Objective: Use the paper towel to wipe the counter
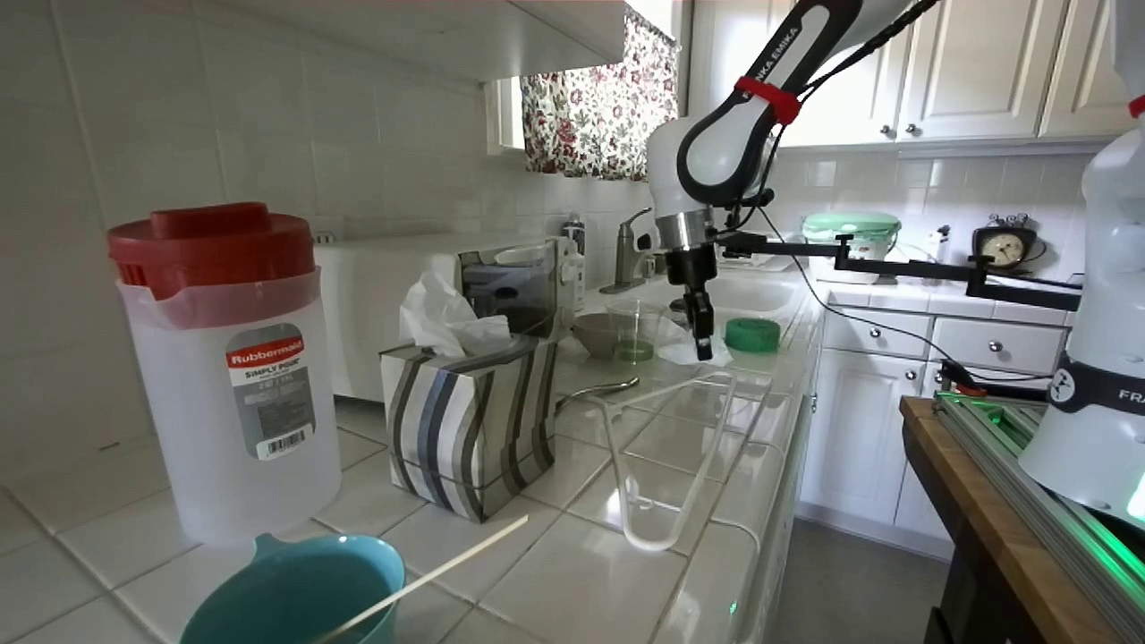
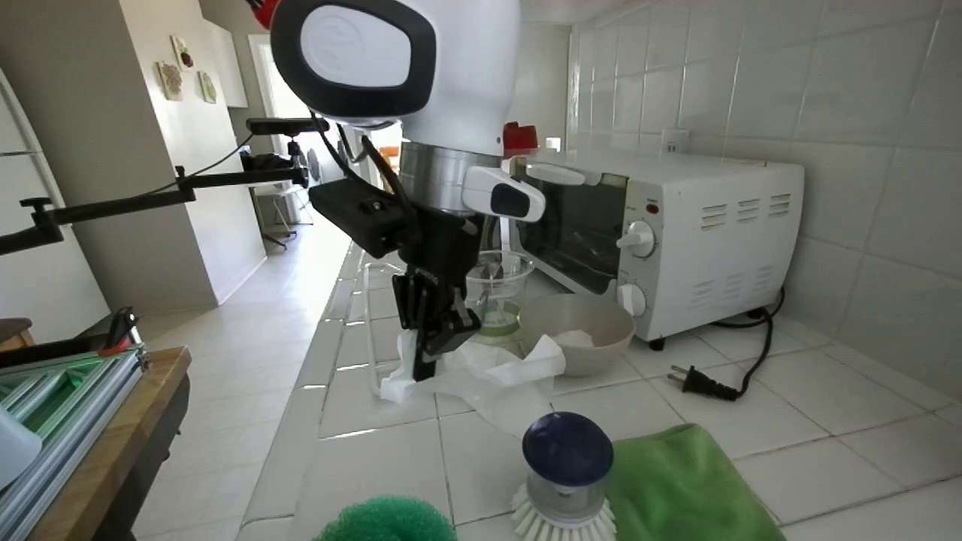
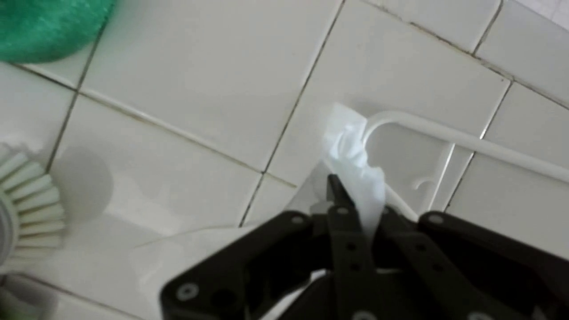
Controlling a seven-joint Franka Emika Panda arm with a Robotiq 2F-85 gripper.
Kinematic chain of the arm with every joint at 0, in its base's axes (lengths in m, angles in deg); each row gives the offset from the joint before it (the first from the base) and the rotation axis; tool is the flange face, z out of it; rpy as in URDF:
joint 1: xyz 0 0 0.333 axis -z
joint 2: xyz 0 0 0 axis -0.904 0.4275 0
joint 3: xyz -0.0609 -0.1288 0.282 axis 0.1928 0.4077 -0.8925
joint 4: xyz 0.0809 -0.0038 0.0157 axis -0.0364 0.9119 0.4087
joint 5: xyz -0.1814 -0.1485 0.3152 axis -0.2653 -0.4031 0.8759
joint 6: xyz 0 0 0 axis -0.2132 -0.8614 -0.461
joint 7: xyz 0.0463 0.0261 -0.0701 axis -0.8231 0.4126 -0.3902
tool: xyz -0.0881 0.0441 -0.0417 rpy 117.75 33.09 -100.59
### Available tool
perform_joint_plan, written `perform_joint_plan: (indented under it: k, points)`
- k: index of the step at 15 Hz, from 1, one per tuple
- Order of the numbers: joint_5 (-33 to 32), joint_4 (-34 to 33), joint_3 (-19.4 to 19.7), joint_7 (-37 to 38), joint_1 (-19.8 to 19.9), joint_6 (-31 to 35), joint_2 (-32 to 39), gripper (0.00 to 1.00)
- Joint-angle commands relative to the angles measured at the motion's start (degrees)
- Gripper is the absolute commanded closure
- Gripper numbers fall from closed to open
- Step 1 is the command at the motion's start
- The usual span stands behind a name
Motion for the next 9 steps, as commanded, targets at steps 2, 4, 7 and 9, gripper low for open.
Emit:
perform_joint_plan:
  k: [2,4,7,9]
  points:
    - [-0.77,-0.06,-0.31,0.67,0.28,-0.14,0.02,0.98]
    - [-0.77,-0.06,-0.31,0.67,0.28,-0.12,0.09,0.98]
    - [-0.77,-0.06,-0.32,0.67,0.28,-0.12,0.09,0.98]
    - [-0.82,-0.15,-0.39,0.3,0.29,0.07,0.51,1.0]
